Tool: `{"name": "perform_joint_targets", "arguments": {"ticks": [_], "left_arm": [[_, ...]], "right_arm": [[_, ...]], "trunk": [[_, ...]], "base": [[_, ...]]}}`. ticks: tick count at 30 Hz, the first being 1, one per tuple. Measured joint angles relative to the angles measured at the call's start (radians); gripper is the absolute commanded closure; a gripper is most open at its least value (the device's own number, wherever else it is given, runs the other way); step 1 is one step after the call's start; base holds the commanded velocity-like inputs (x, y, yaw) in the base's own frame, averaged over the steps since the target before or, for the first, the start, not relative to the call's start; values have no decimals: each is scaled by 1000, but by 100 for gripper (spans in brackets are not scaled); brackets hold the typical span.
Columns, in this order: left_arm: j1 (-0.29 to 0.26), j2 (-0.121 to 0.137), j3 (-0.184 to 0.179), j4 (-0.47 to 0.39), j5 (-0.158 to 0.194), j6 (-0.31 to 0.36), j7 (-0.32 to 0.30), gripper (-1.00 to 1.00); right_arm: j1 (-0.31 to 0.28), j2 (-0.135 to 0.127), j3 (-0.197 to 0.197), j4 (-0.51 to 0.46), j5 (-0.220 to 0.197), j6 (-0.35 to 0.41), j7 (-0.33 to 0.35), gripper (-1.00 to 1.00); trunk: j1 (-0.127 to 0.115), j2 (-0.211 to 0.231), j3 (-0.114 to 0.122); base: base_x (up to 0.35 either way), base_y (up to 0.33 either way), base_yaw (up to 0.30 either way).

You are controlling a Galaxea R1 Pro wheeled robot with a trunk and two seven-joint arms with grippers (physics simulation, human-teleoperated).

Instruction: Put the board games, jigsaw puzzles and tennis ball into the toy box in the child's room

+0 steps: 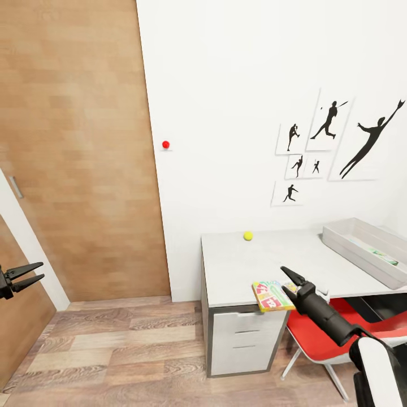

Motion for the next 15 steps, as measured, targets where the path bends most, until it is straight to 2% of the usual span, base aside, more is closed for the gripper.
{"name": "perform_joint_targets", "arguments": {"ticks": [2,6,10,15], "left_arm": [[0,-1,0,0,0,0,0,-100],[0,-1,1,0,1,0,0,-100],[0,-3,1,0,0,0,0,-100],[0,-4,2,0,0,0,0,-100]], "right_arm": [[59,-5,-37,13,-34,-1,-2,-100],[100,-9,-93,103,-56,3,1,-100],[111,-11,-117,245,-65,5,7,-100],[113,-11,-121,343,-63,-3,11,-100]], "trunk": [[0,0,0],[0,0,0],[0,0,0],[0,0,0]], "base": [[0,0,0],[0,0,0],[0,0,0],[0,0,0]]}}
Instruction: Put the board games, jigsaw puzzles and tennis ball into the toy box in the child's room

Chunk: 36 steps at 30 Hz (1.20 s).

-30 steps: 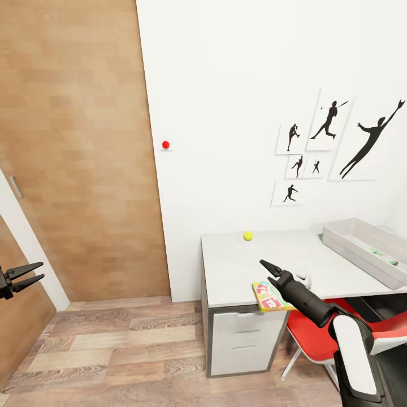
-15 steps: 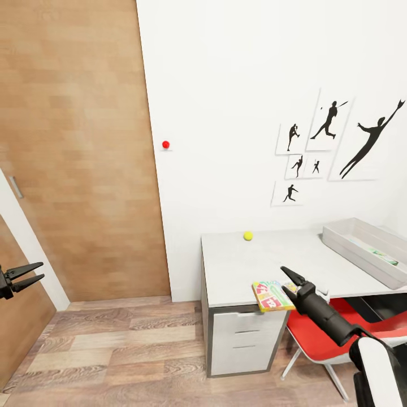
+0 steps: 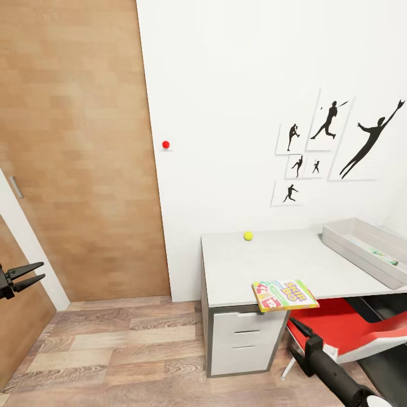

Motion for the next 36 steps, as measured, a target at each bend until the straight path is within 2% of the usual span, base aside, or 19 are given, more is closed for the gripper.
{"name": "perform_joint_targets", "arguments": {"ticks": [4,8,10,11,16,20,30,36], "left_arm": [[0,-1,1,-1,0,0,0,-100],[0,-2,1,-1,0,1,0,-100],[0,-2,1,-1,0,0,0,-100],[0,-3,1,-1,-1,0,0,-100],[0,-7,1,-1,-1,0,0,-100],[0,-8,1,-1,-1,0,0,-100],[0,-8,1,-1,-1,0,0,-100],[0,-8,1,-1,-1,0,0,-100]], "right_arm": [[-4,0,1,110,7,-21,2,-100],[-10,-7,4,174,16,-124,20,-100],[-10,-12,12,190,21,-182,59,-100],[-11,-17,20,198,25,-216,100,-100],[-17,-42,56,259,52,-319,237,-100],[-41,-56,75,294,68,-389,293,-100],[-72,-59,81,304,76,-436,308,-100],[-92,-59,121,308,79,-501,309,-100]], "trunk": [[0,0,0],[0,0,0],[0,0,0],[0,0,0],[0,0,0],[0,0,0],[0,0,0],[0,0,0]], "base": [[37,0,0],[140,0,0],[112,0,0],[72,0,0],[29,0,0],[6,0,0],[0,0,0],[0,0,0]]}}
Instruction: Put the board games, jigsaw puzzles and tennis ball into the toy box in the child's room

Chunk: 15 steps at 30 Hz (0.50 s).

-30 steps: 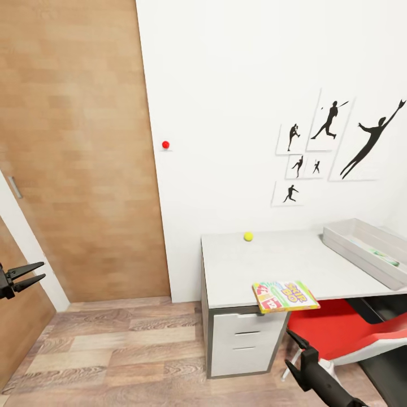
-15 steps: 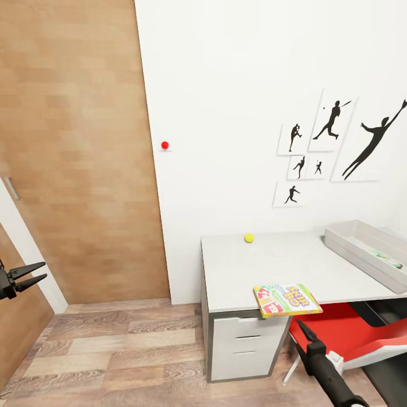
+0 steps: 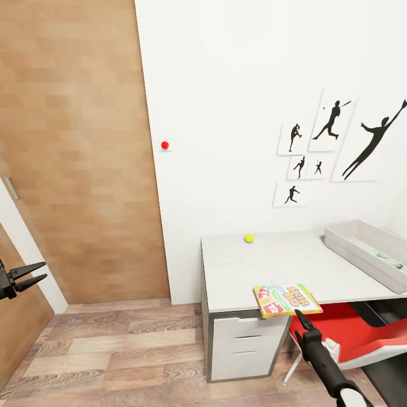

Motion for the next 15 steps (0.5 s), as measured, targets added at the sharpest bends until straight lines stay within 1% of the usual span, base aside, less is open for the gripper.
{"name": "perform_joint_targets", "arguments": {"ticks": [7,12,15], "left_arm": [[0,0,0,-1,0,0,0,-100],[0,-1,0,-2,1,0,0,-100],[0,-1,0,-3,1,0,0,-100]], "right_arm": [[-5,0,22,4,1,-66,0,-100],[-8,-1,25,4,8,-77,-1,-100],[-9,0,25,6,19,-78,-1,-100]], "trunk": [[0,0,0],[0,0,0],[0,0,0]], "base": [[0,0,0],[3,0,0],[74,-23,0]]}}
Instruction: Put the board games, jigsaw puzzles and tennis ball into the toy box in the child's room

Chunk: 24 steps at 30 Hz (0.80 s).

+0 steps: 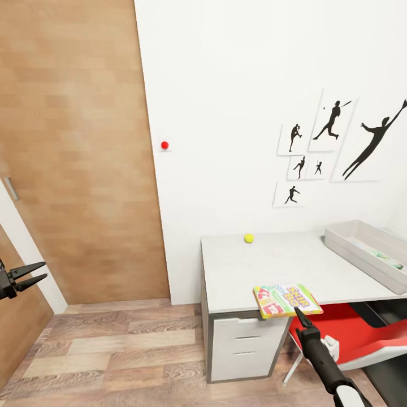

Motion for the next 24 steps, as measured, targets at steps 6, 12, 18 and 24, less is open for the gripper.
{"name": "perform_joint_targets", "arguments": {"ticks": [6,12,18,24], "left_arm": [[0,-2,0,0,0,0,0,-100],[0,-13,0,-1,0,0,0,-100],[0,-15,0,-2,0,0,-1,-100],[0,-15,0,-2,0,0,-2,-100]], "right_arm": [[0,0,-4,10,5,-3,-1,-100],[0,-2,-8,42,3,-4,-2,-100],[-1,-3,-9,47,-1,-3,-2,-100],[-1,-3,-9,48,-3,-3,-1,-100]], "trunk": [[0,0,0],[0,0,0],[19,-35,-16],[42,-77,-35]], "base": [[54,-32,0],[8,-5,0],[1,-1,0],[0,0,0]]}}
